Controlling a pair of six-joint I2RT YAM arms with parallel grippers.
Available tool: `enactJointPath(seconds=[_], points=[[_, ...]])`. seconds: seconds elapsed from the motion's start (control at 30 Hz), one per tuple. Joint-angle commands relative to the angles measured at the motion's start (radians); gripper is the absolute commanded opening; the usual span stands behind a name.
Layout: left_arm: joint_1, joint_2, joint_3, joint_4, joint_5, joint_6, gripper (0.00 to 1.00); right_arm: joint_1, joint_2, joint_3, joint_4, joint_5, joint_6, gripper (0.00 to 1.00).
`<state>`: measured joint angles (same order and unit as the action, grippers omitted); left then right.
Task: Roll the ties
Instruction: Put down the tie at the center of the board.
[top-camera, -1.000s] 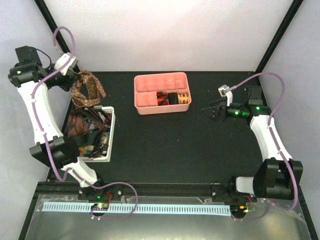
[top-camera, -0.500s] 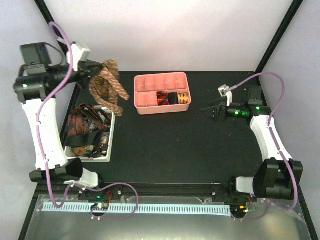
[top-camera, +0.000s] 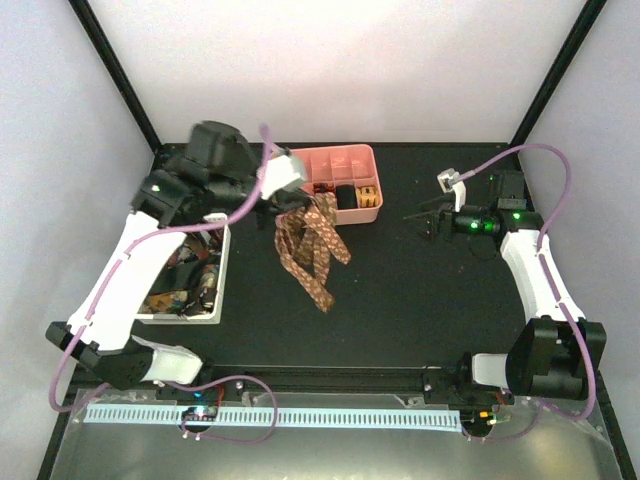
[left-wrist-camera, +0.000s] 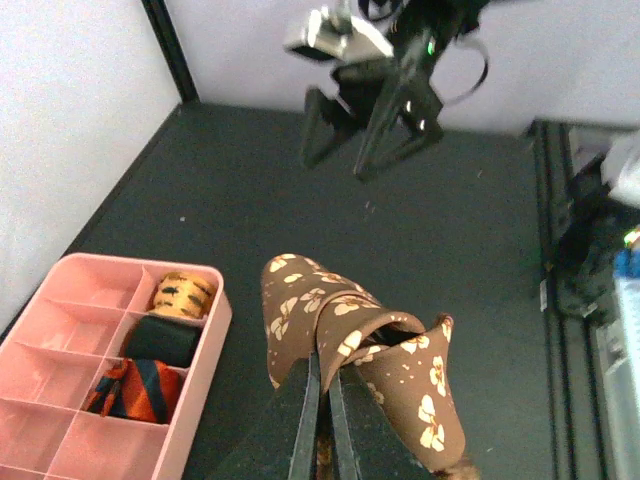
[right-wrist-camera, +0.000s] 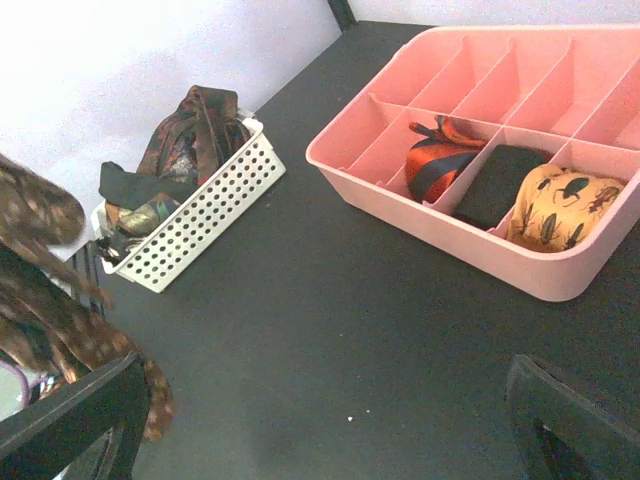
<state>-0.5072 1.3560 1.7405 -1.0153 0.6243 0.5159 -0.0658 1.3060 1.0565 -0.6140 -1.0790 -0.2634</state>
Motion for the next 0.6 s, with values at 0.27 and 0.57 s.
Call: enactJointPath(seconds=[0.27,0.57], points=[[-0.547,-0.035,-0.435,0.146,-0.772,0.211,0.53,-0.041,0.032,0.089,-0.097,0.021,-0.073,1.00],[-0.192,-0.014,-0.469,0.050,-0.301,0.157,0.95,-0.039,0.060,0.097,-0.251,0.004,-0.276,0.95]])
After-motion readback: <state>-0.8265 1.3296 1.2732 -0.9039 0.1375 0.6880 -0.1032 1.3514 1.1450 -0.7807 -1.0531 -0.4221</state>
